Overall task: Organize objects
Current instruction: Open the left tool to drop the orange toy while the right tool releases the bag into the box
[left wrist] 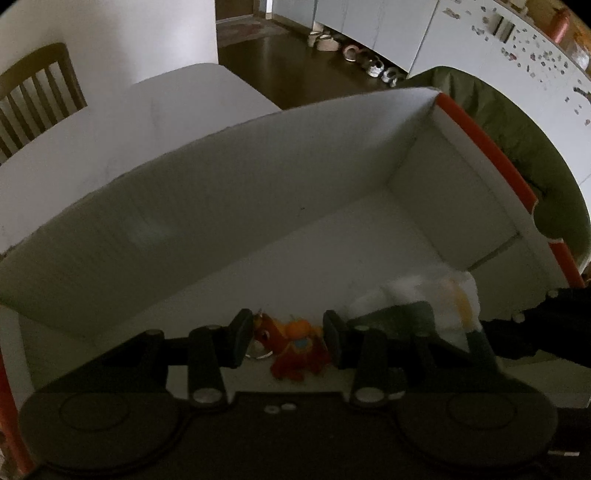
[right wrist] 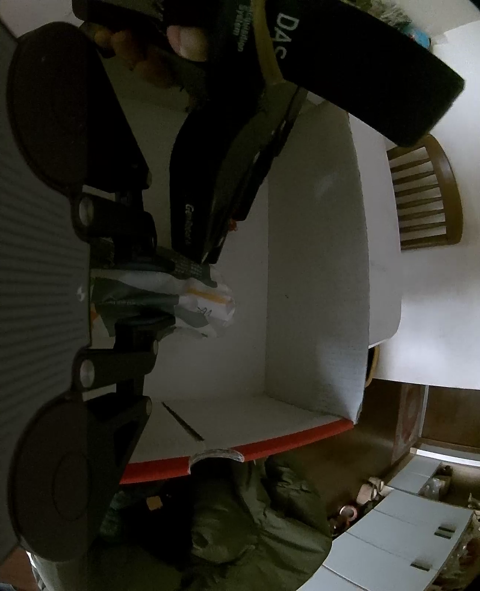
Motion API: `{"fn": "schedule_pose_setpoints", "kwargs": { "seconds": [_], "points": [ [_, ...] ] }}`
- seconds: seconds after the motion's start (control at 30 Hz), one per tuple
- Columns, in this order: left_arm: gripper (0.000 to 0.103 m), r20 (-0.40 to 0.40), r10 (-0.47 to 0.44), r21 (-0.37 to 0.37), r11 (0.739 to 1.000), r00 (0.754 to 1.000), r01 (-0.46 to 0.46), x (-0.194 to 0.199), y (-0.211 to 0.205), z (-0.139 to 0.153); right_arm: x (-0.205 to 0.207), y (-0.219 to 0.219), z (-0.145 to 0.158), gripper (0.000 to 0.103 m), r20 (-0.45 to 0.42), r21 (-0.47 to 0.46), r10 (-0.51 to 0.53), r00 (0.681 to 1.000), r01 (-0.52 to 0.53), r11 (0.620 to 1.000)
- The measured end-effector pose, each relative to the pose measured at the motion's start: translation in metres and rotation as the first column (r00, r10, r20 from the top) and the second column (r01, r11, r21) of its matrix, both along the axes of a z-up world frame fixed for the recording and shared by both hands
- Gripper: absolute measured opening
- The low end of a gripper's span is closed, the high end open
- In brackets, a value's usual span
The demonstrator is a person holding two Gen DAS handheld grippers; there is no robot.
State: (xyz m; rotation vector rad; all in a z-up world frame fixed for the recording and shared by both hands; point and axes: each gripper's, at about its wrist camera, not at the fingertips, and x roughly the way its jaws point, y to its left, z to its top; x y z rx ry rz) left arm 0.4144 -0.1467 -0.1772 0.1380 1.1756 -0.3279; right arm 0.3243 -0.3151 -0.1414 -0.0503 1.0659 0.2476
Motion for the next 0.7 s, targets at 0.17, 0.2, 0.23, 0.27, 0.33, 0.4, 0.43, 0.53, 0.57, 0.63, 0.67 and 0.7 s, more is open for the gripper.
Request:
{"fn": "schedule_pose_setpoints", "kwargs": {
  "seconds": [0.17,0.2,0.23,0.27,0.33,0.4,0.43,0.53,0.57,0.63,0.67,0.7],
  "points": [
    [0.051,0.006,0.014,0.000,1.000,1.000,-0.014,-0.003,0.003,0.003,-0.001,-0.003,0.001,0.025,-0.005,0.005,0.001,1.000,-0.001,1.000],
    [0.055,0.011,0.017,0.000,1.000,1.000,-0.017,-0.004,0.004,0.005,-0.002,-0.004,0.002,0.025,-0.001,0.004,0.003,1.000,-0.003,1.000],
    [0.057,0.016,0.022,0.001,1.000,1.000,-0.022,-0.005,0.006,0.006,-0.003,-0.004,0.003,0.026,0.005,0.001,0.004,1.000,-0.004,1.000],
    [0.057,0.019,0.026,-0.003,1.000,0.999,-0.026,-0.007,0.008,0.007,-0.004,-0.005,0.004,0.026,0.011,-0.001,0.005,1.000,-0.005,1.000],
    [0.058,0.023,0.039,-0.014,0.999,0.999,-0.039,-0.009,0.011,0.010,-0.004,-0.007,0.007,0.027,0.021,0.002,0.009,1.000,-0.009,1.000],
    [0.060,0.032,0.049,-0.025,0.999,0.998,-0.048,-0.012,0.015,0.015,-0.006,-0.009,0.009,0.031,0.027,0.006,0.009,1.000,-0.009,1.000],
    [0.061,0.037,0.051,-0.027,0.998,0.998,-0.050,-0.014,0.016,0.017,-0.007,-0.010,0.011,0.034,0.035,0.009,0.009,0.999,-0.009,1.000],
    [0.061,0.062,0.049,-0.037,0.998,0.997,-0.046,-0.023,0.020,0.027,-0.011,-0.012,0.019,0.050,0.059,0.022,0.003,0.998,-0.004,1.000],
    [0.062,0.071,0.049,-0.039,0.998,0.996,-0.047,-0.026,0.021,0.031,-0.013,-0.012,0.021,0.052,0.069,0.024,0.002,0.998,-0.003,1.000],
    [0.063,0.084,0.050,-0.051,0.998,0.995,-0.046,-0.034,0.026,0.038,-0.017,-0.011,0.027,0.052,0.086,0.025,0.003,0.996,-0.005,1.000],
    [0.063,0.092,0.052,-0.056,0.997,0.994,-0.047,-0.038,0.027,0.042,-0.020,-0.012,0.029,0.052,0.092,0.029,0.002,0.996,-0.005,1.000],
    [0.063,0.098,0.053,-0.062,0.997,0.994,-0.047,-0.041,0.029,0.046,-0.021,-0.013,0.032,0.052,0.097,0.033,0.001,0.995,-0.004,0.999]
  ]
}}
